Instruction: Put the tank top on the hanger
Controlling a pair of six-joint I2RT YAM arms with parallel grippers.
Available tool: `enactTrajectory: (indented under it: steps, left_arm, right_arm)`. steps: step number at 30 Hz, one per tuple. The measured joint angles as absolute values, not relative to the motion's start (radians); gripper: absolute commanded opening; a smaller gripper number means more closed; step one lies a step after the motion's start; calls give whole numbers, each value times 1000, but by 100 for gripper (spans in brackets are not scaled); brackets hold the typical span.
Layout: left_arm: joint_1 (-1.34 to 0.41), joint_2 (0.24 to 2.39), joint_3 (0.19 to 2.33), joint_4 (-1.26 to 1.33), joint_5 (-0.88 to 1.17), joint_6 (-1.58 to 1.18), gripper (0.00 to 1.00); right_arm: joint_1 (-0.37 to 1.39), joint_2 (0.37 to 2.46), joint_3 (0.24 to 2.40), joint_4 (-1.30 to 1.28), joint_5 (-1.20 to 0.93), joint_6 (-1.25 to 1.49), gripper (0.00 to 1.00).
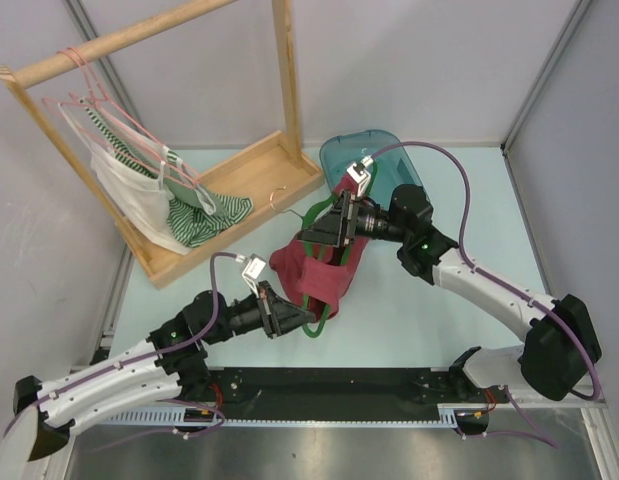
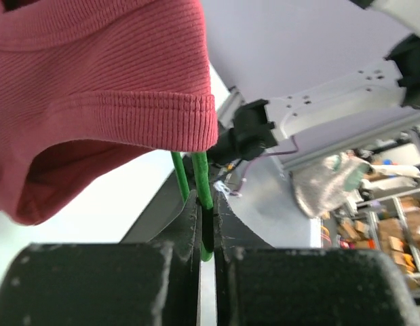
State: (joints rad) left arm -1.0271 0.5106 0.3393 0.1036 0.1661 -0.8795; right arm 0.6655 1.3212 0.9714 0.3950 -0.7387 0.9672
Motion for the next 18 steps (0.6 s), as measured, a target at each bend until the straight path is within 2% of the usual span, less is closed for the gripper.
enactTrajectory:
  steps: [1, 9, 18]
  left_arm:
    - [-1027, 513, 353, 80, 155, -871, 0]
    - [-1027, 593, 506, -165, -17, -768, 0]
    - [-1027, 722, 696, -413, -272, -652, 0]
  right_arm:
    - [665, 1321, 975, 386, -733, 958, 100]
    - [665, 1306, 1006, 202, -630, 830, 99]
    - [604, 1156, 1045, -98, -430, 675, 100]
